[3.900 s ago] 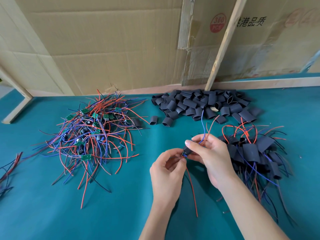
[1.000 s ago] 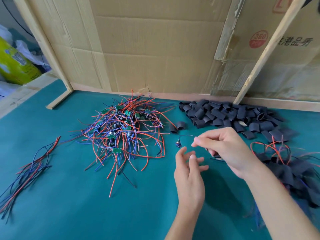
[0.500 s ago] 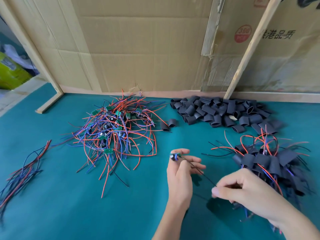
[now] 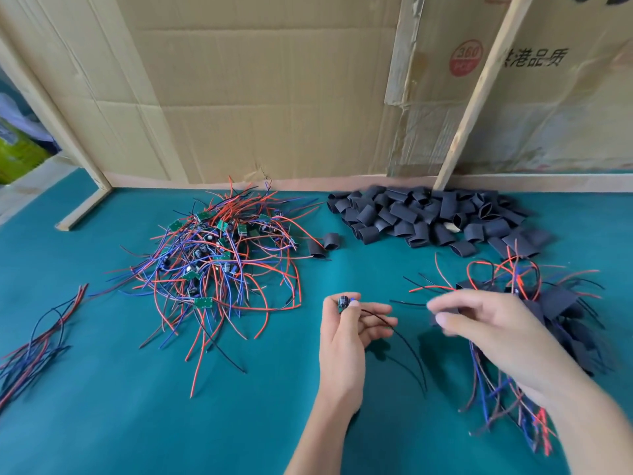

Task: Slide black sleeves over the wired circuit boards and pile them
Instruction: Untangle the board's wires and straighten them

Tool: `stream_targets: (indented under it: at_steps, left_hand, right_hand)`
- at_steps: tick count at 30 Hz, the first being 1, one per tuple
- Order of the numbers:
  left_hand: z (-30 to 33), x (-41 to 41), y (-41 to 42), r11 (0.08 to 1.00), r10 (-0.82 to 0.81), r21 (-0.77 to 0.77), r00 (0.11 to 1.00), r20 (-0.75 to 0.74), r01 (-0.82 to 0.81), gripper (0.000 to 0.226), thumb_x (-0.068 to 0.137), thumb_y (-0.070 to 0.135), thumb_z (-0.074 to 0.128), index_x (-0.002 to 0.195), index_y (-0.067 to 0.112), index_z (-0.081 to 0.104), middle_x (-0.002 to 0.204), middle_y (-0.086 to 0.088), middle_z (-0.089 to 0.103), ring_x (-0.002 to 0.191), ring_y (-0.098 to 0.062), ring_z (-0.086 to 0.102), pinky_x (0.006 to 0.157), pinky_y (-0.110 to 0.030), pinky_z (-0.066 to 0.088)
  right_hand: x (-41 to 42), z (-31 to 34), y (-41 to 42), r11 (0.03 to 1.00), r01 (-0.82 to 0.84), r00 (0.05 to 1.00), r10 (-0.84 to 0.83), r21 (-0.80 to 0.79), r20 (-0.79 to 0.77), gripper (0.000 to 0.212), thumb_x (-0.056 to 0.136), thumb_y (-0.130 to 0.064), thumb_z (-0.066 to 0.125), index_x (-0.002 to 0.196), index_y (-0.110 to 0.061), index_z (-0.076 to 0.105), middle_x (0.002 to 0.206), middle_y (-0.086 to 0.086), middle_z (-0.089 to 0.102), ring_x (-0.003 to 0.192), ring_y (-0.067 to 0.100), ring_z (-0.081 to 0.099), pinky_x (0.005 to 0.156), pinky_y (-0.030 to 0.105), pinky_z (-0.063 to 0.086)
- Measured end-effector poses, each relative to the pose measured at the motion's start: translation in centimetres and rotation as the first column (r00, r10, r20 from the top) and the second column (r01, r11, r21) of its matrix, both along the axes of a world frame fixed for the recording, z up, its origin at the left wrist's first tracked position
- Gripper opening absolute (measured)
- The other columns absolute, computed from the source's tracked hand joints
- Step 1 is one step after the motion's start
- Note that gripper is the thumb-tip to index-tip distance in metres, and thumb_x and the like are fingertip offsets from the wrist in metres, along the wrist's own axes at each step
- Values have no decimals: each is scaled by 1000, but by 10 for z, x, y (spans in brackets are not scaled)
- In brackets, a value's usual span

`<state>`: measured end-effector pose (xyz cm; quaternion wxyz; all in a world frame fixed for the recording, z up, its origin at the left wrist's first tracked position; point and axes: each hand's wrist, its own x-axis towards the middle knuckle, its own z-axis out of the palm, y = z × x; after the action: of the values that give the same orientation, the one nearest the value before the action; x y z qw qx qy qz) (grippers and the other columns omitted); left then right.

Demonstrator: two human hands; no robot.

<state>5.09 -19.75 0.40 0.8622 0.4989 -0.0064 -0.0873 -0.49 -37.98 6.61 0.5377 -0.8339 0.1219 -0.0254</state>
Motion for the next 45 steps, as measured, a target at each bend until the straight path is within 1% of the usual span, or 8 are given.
stream_targets:
  at_steps: [6, 13, 18, 24, 29, 33, 37, 45]
  left_hand:
    - [-1, 1, -3, 991, -32, 134, 998, 53, 25, 8, 110, 11, 40, 102, 8, 41, 91, -18, 75, 71, -25, 69, 61, -26, 51]
    - [-2, 0, -1, 964, -30, 266, 992, 119, -3, 7, 104, 5, 51, 105, 9, 56, 92, -8, 77, 72, -17, 68, 65, -22, 50]
    - [-4, -2, -4, 948, 55, 302, 987, 150, -98, 17, 100, 13, 64, 88, 22, 71, 76, 6, 68, 68, -8, 59, 67, -14, 46]
    - [-7, -1, -4, 965, 87, 240, 991, 98, -108, 20, 104, 12, 57, 106, 25, 72, 86, 3, 72, 73, -11, 59, 73, -21, 50]
    - [-6, -2, -5, 947, -44, 321, 990, 137, -2, 27, 107, 7, 47, 117, 22, 68, 79, 7, 69, 65, -6, 55, 63, -15, 45]
    - [-8, -5, -9, 827, -173, 562, 942, 289, -20, 31, 104, 10, 52, 105, 36, 70, 77, 14, 67, 65, -3, 57, 66, -13, 46]
    - [-6, -7, -12, 751, -239, 659, 916, 322, -36, 31, 99, 19, 52, 103, 42, 72, 80, 16, 70, 68, -13, 60, 67, -27, 52]
    - [-2, -8, -14, 697, -223, 710, 911, 347, -100, 18, 96, 17, 54, 89, 19, 70, 73, -12, 59, 65, -27, 41, 56, -33, 35]
  right_hand:
    - [37, -14, 38, 1000, 9, 988, -11, 17, 154, 18, 87, -13, 78, 97, -29, 77, 72, 0, 77, 61, 12, 71, 66, 17, 51]
    - [40, -33, 42, 955, 125, 959, -186, 270, 215, 10, 89, -5, 77, 95, -14, 77, 76, 8, 77, 62, 21, 72, 53, 23, 54]
    - [34, -38, 40, 910, 70, 984, -129, 408, 120, 7, 91, -5, 75, 89, -11, 79, 76, 16, 75, 63, 23, 70, 53, 26, 55]
    - [29, -32, 37, 875, -55, 998, 55, 480, 14, 6, 90, -6, 74, 86, -8, 79, 76, 15, 72, 62, 24, 69, 52, 25, 54]
    - [30, -26, 23, 839, 91, 982, -166, 536, 93, 12, 88, 0, 74, 82, -9, 81, 73, 15, 72, 57, 19, 68, 50, 22, 53]
    - [31, -27, 17, 871, 98, 950, -226, 481, 216, 16, 85, 3, 77, 85, -12, 83, 74, 13, 73, 60, 19, 67, 53, 22, 53]
    - [28, -26, 15, 937, 18, 957, -117, 349, 264, 19, 79, 1, 83, 87, -16, 84, 71, 9, 72, 59, 18, 60, 58, 22, 51]
    - [26, -24, 9, 970, -47, 963, -19, 237, 269, 25, 82, -4, 83, 93, -26, 85, 76, 6, 76, 61, 17, 58, 59, 21, 50]
